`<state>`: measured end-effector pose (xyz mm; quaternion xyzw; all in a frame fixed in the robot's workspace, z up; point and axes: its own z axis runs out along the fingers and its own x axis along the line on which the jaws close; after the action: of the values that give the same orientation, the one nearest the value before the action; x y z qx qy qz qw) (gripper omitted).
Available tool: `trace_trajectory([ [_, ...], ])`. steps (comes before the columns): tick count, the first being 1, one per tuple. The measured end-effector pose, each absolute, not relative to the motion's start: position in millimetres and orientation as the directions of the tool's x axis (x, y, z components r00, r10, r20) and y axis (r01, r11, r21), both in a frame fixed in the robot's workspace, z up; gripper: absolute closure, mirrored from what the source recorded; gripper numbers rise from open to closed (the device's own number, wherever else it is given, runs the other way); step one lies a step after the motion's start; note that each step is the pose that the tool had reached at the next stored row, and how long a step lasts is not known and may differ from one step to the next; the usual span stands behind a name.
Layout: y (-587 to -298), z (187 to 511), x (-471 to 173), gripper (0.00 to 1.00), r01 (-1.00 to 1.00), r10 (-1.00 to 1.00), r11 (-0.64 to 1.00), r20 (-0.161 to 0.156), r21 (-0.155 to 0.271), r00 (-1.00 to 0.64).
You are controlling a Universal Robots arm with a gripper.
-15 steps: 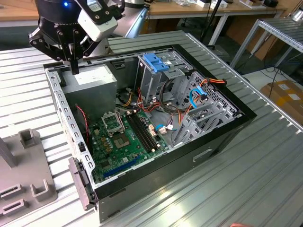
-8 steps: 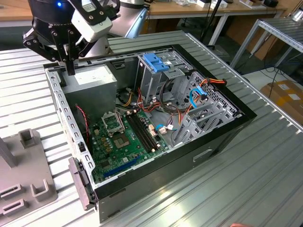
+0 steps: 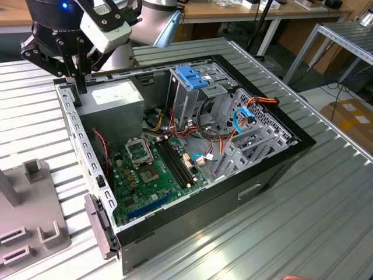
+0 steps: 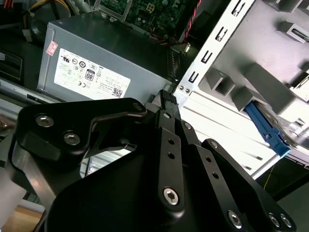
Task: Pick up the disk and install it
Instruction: 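Reach for the disk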
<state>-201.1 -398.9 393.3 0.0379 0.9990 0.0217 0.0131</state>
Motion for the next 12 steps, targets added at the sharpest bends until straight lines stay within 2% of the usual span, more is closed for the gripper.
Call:
trace_trajectory([
  [12,-399,393,-215,0.89,0.075,0.076,0.996,-0.024,0.044,-0.997],
])
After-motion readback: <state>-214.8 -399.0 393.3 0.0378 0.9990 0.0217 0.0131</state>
